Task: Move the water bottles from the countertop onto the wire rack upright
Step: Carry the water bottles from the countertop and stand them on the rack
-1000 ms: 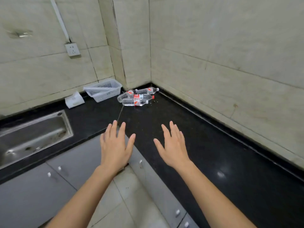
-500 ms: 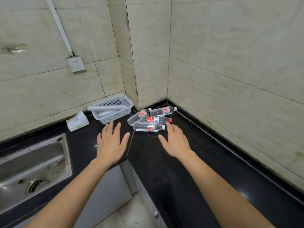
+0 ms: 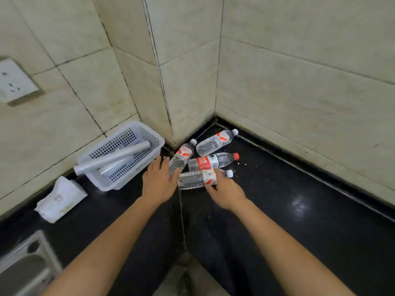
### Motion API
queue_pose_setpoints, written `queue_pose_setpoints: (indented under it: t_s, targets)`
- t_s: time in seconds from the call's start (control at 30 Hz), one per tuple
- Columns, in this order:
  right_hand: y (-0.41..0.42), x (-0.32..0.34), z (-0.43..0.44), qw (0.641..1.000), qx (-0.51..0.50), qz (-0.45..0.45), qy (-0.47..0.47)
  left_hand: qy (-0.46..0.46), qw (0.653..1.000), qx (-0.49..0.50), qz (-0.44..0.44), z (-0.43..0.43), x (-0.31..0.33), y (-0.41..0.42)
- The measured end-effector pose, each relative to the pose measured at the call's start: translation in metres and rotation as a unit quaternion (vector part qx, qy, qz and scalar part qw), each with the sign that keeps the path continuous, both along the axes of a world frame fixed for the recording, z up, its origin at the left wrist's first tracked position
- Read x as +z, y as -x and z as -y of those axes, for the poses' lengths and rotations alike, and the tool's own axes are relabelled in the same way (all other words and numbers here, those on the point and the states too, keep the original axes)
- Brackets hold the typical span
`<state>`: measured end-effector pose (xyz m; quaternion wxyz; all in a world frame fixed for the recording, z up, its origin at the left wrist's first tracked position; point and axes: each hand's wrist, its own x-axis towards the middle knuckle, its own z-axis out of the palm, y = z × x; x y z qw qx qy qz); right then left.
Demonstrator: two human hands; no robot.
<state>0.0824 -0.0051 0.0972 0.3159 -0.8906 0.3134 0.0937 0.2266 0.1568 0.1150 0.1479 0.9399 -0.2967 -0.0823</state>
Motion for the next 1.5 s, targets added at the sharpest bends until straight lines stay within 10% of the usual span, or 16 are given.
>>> queue_pose_setpoints:
  t_s: [0.4, 0.83, 1.1, 1.27, 1.5]
  targets:
    - [-0.084, -0.081, 0.008, 0.99, -0.01, -0.115, 0.076, -0.019, 0.993, -0.003, -0.116, 0.078, -0.109, -0.116]
    - [0.005, -0.12, 0.021, 0.988, -0.129, 0.078, 0.024, 0.0, 0.991, 0.005, -0.136, 0.024, -0.135, -0.022]
    - [0.029, -0.114, 0.019, 0.968, -0.14, -0.16, 0.131, 0.047, 0.942, 0.17, -0.287, 0.029, -0.14, -0.002]
    - [0.043, -0.087, 0.036, 0.946, -0.291, 0.001, -0.139, 0.1, 0.954, 0.136, -0.247, 0.031, -0.117, 0.013]
    - [0.056, 0.022, 0.03, 0.857, -0.341, 0.303, -0.238, 0.277, 0.914, 0.078, -0.287, 0.049, -0.016, 0.009]
